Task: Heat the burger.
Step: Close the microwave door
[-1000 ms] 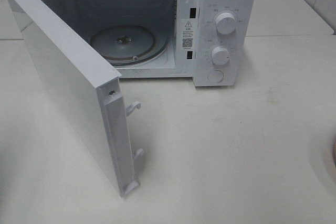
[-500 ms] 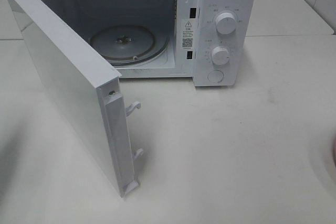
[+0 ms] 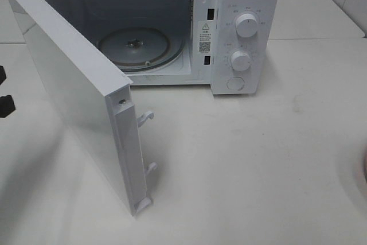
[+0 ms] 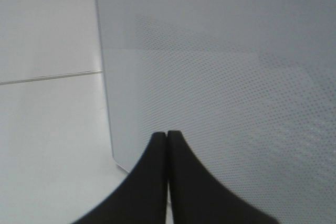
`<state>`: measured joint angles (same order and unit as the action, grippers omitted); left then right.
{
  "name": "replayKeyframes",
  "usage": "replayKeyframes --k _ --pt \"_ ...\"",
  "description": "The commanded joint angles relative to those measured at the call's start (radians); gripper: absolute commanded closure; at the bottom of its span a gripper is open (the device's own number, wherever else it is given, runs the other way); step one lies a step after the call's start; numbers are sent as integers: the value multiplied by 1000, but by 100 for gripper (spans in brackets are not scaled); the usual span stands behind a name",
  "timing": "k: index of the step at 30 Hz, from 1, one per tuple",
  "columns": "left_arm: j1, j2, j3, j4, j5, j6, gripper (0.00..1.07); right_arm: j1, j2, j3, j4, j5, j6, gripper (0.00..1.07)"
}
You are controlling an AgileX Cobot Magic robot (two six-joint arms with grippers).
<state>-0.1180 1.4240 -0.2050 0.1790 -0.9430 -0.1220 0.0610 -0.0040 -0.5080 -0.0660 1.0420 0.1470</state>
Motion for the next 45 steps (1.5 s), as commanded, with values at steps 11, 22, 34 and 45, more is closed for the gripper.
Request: replayKeyframes --k 11,22,34,45 --pt "-323 157 -79 -355 -76 83 107 -8 -26 1 2 -2 -6 32" --pt "-511 268 -283 -542 -4 180 107 -8 -26 1 2 -2 -6 32" --pt "-586 332 -516 -752 167 324 107 -8 -26 1 2 -2 -6 32" --pt "-589 415 -723 -789 292 357 107 -8 -26 1 2 -2 -6 32"
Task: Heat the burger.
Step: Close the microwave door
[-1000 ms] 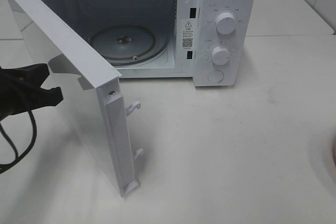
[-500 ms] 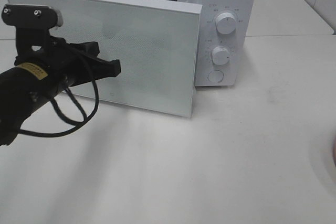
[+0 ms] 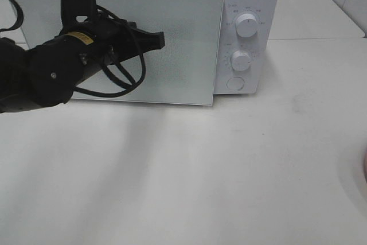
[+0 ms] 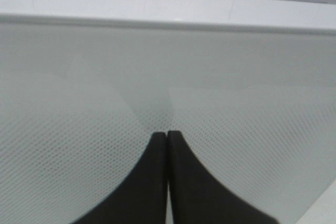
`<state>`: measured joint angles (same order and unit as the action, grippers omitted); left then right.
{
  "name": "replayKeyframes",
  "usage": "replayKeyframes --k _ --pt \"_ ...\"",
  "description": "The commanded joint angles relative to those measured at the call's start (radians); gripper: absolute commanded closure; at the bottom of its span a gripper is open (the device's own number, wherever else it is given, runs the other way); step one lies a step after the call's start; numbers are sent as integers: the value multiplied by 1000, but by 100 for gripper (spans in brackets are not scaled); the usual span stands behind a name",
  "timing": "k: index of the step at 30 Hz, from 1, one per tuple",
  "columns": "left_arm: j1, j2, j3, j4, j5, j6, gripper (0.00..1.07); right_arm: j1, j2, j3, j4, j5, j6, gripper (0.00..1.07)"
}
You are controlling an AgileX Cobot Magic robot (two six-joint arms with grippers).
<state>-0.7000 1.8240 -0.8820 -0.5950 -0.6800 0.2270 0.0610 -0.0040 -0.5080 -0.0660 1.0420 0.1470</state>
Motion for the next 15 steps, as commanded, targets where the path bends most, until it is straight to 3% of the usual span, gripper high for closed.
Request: replayKeyframes --k 1,15 --pt "-7 29 -73 -20 46 12 107 -8 -26 1 2 -2 -6 32" --pt "-7 128 -235 -72 96 73 107 -8 -26 1 2 -3 -5 32"
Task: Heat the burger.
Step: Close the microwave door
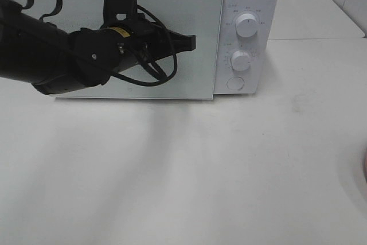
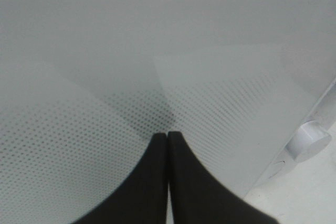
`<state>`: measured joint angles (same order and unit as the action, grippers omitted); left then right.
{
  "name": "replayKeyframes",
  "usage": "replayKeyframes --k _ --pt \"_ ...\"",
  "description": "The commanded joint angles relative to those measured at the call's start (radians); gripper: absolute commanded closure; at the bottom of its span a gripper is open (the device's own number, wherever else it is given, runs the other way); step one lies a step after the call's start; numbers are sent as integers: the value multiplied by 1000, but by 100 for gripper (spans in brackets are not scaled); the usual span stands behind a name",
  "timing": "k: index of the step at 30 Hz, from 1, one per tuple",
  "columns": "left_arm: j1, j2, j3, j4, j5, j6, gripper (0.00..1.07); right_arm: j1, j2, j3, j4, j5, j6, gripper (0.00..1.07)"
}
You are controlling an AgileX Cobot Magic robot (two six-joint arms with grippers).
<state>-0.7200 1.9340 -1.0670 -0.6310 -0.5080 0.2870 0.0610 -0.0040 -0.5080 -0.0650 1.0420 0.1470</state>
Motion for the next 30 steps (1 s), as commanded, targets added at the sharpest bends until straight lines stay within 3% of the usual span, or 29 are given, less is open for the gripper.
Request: replayKeyframes --k 1,12,19,21,25,30 --pt "13 18 -50 -36 -76 13 107 -8 -26 1 1 -3 -5 32" --pt "17 87 -190 -66 -60 31 107 -8 -26 1 1 -3 -6 32" --pt "5 79 -194 -60 5 73 107 -8 -26 1 1 -3 -6 32" --pt "-20 40 -151 -61 94 131 107 -8 -26 1 1 -3 -6 32" --pt "-40 -12 -91 -63 134 131 107 -8 -26 1 1 -3 -6 32" --pt "-57 -134 64 -78 232 132 107 -8 -26 1 1 -3 -6 32"
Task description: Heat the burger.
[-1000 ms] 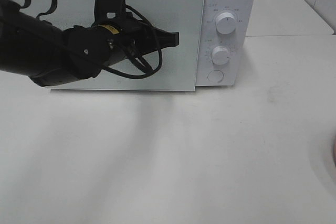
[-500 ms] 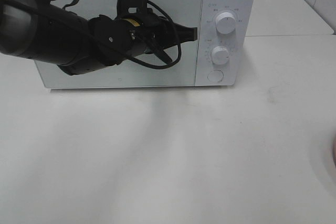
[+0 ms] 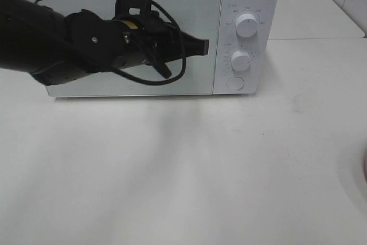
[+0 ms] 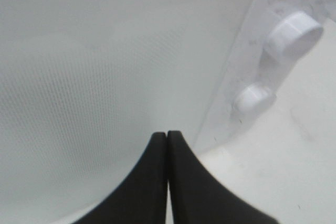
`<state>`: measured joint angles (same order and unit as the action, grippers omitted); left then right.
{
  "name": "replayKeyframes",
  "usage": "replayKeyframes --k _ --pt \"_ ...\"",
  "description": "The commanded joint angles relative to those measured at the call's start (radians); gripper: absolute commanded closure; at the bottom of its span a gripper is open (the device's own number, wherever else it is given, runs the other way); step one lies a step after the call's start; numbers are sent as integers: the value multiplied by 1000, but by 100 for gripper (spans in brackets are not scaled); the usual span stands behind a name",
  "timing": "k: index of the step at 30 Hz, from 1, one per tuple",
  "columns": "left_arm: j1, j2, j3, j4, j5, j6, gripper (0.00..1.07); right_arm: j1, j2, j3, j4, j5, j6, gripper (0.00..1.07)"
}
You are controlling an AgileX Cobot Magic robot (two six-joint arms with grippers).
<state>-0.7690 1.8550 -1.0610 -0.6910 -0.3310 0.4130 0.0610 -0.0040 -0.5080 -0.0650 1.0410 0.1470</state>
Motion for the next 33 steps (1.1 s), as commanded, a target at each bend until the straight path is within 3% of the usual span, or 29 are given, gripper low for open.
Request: replayKeyframes --k 1,3,5,7,8,11,13,15,16,17,19,20,22,25,27,28,30,32,33 --pt "-8 -55 58 -18 55 6 107 -8 -26 1 1 -2 -6 32" --pt "-8 -75 77 -18 74 6 107 -8 -26 1 1 -2 -6 32" --pt "-8 -132 167 -18 137 26 98 -8 -26 1 1 -2 -6 32" --pt "-8 -144 190 -18 148 29 95 -8 -26 1 1 -2 -6 32" --pt "-4 -168 240 -20 158 29 88 -8 -26 1 1 -2 -6 32" --pt "-3 -178 259 -22 164 29 85 -8 -26 1 1 -2 -6 32" --pt "28 -227 333 -34 230 28 61 -8 -26 1 1 -2 -6 32" --pt "48 -238 345 -37 261 28 55 -8 -26 1 1 -2 -6 32" --pt "98 -267 367 -37 340 28 42 -8 -26 1 1 -2 -6 32" --pt "98 -267 367 -37 340 28 42 -8 -26 1 1 -2 -6 32" --pt "186 -306 379 -25 483 28 26 -8 -26 1 1 -2 -6 32" --pt "186 -306 379 -25 483 28 26 -8 -26 1 1 -2 -6 32" --pt "293 -346 377 18 658 28 17 -8 -26 1 1 -2 -6 32" --pt "334 -362 377 40 706 28 16 -8 -26 1 1 -2 -6 32" --pt "494 -431 377 130 854 -8 16 -8 -26 1 1 -2 -6 32" --pt "494 -431 377 130 854 -8 16 -8 -26 1 1 -2 -6 32" --pt "609 -491 377 202 944 -65 16 -8 -26 1 1 -2 -6 32" --pt "647 -514 377 230 972 -78 16 -8 -26 1 1 -2 -6 32" --pt "721 -565 377 278 1028 -110 16 -8 -26 1 1 -2 -6 32"
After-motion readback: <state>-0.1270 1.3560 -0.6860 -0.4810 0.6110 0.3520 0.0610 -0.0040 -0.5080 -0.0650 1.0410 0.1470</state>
